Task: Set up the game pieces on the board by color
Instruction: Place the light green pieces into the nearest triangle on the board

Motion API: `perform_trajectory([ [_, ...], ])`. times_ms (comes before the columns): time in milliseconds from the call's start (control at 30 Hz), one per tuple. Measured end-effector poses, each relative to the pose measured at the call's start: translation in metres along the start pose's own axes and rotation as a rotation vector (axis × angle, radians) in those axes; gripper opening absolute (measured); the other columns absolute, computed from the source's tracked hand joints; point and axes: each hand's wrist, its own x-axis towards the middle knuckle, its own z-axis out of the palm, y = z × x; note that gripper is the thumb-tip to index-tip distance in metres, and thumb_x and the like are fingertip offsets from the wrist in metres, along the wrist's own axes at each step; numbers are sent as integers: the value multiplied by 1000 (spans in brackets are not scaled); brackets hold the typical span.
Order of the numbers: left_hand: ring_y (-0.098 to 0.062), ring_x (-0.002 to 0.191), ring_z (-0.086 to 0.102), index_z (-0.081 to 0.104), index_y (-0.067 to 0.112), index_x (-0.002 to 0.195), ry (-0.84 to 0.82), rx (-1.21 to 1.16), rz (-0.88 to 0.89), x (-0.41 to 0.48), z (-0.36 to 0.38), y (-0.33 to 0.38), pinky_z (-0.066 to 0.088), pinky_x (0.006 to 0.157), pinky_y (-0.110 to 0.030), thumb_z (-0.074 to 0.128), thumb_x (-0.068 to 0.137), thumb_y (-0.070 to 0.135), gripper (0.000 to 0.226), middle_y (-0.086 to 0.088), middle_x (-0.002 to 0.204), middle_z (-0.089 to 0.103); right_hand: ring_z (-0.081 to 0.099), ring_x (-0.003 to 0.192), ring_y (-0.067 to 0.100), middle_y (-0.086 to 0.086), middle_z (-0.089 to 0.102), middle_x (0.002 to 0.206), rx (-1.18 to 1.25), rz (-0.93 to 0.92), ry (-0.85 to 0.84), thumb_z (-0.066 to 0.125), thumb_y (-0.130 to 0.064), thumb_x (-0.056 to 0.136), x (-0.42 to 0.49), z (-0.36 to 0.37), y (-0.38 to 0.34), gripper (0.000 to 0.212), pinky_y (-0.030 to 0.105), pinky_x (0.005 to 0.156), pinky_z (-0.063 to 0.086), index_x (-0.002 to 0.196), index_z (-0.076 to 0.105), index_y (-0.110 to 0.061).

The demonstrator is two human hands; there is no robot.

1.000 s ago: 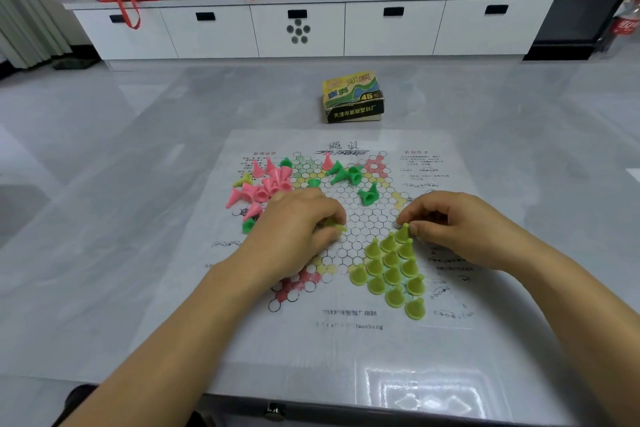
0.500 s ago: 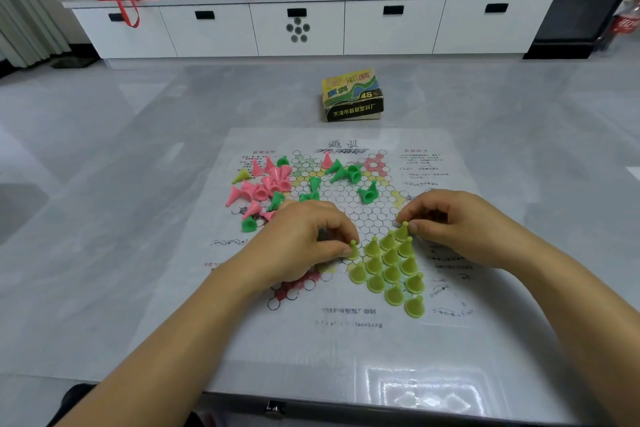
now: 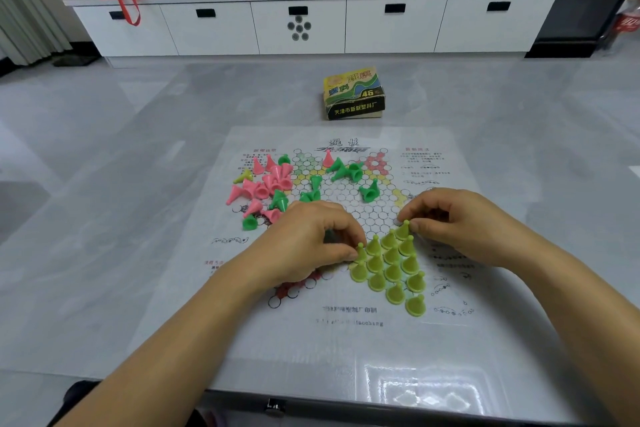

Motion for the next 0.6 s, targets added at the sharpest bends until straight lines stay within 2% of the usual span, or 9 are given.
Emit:
perform_trajectory([
  [233,3,85,56,68,21,94,-26,18,-19,-1,-3,1,45,78,-10,69,78,17,17,21,85,57,61,89,13,-6,67,94,14,8,1,60,-19,85,-1,0,0,12,33,83,49,86,66,-30],
  [300,5,88,57,66,23,96,16,-2,-37,-1,-10,-1,44,77,-7,66,81,18,16,20,90,59,61,89,12,-7,67,93,25,6,-3,60,-18,85,-1,0,0,14,31,82,48,84,66,-31],
  [400,4,84,56,65,23,97,249,28,-143,1,-32,-17,42,73,-8,59,86,18,13,14,96,61,61,88,11,-7,67,94,13,-1,-3,60,-18,85,-2,0,0,13,29,82,47,85,66,-30],
  [500,-13,82,55,64,16,101,577,137,-354,0,-60,-50,41,74,-23,53,89,11,17,-1,102,63,60,89,12,-5,66,95,9,4,0,60,-18,85,-1,0,0,13,30,83,48,87,66,-29],
  [533,-16,84,53,64,14,103,611,182,-409,-1,-66,-61,40,77,-27,52,88,10,19,-6,106,62,60,89,12,-5,66,96,11,5,-1,60,-18,85,-1,0,0,12,31,83,48,87,67,-28],
  [600,-19,88,52,64,13,108,565,223,-464,-2,-69,-77,39,81,-29,53,88,11,22,-10,111,60,60,90,11,-6,66,96,17,4,-1,61,-17,85,-1,0,1,12,31,84,48,87,67,-27],
])
